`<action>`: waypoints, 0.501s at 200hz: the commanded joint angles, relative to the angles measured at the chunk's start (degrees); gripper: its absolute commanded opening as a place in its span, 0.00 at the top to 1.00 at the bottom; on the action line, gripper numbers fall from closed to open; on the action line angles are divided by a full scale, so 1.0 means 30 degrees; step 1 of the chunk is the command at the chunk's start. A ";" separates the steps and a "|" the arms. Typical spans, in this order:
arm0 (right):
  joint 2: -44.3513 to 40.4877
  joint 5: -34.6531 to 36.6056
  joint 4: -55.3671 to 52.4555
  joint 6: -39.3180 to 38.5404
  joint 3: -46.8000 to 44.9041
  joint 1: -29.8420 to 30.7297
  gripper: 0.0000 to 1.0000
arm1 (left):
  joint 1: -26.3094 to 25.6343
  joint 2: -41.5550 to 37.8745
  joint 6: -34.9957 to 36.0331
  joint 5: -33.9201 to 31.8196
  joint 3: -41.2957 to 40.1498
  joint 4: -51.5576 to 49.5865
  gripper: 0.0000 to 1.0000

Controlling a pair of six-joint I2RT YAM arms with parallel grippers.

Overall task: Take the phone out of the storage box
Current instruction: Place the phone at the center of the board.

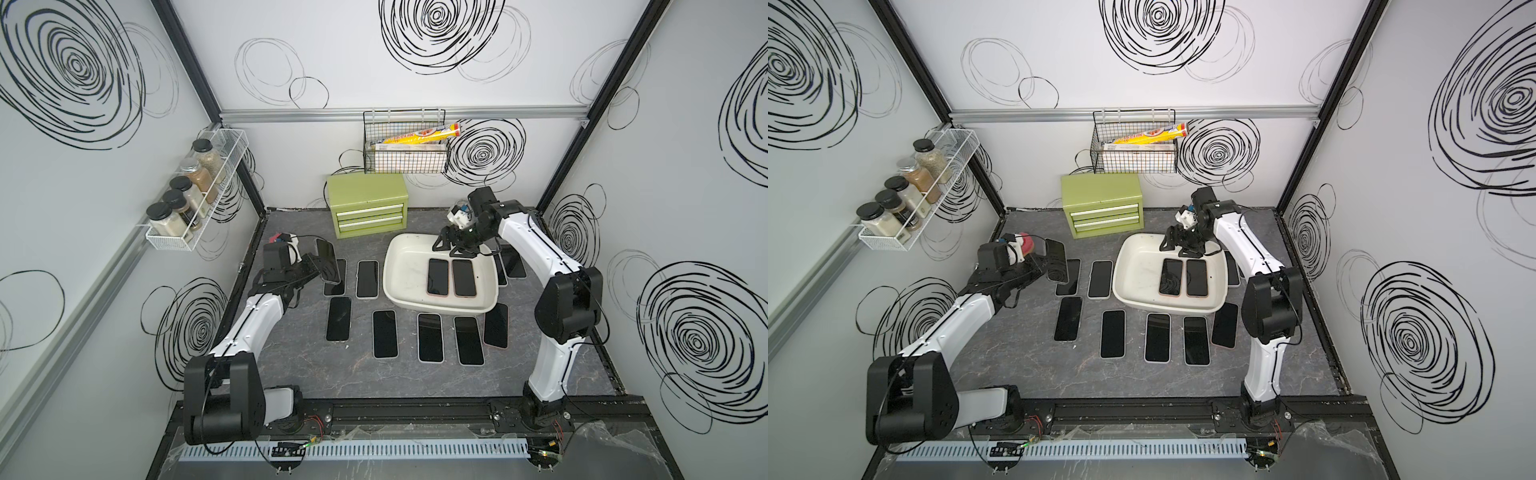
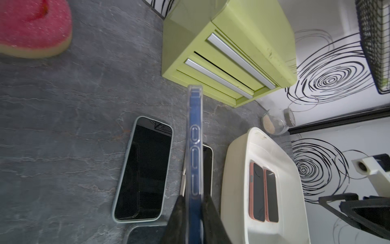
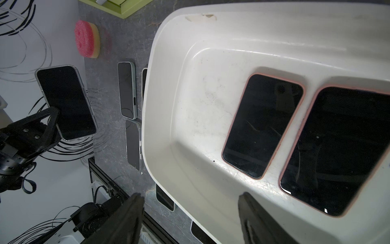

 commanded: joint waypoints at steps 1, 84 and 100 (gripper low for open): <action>0.0400 -0.0490 0.0051 -0.0527 -0.0129 0.0064 0.26 | 0.0528 0.0254 0.1748 -0.0475 0.0505 -0.0002 1.00; 0.0257 -0.1238 0.0463 -0.0968 -0.1102 0.0194 0.27 | 0.2040 0.1523 0.4473 -0.2398 0.1367 -0.2094 1.00; 0.0209 -0.1367 0.0519 -0.0998 -0.1197 0.0201 0.27 | 0.2256 0.1836 0.4922 -0.2539 0.1762 -0.2430 1.00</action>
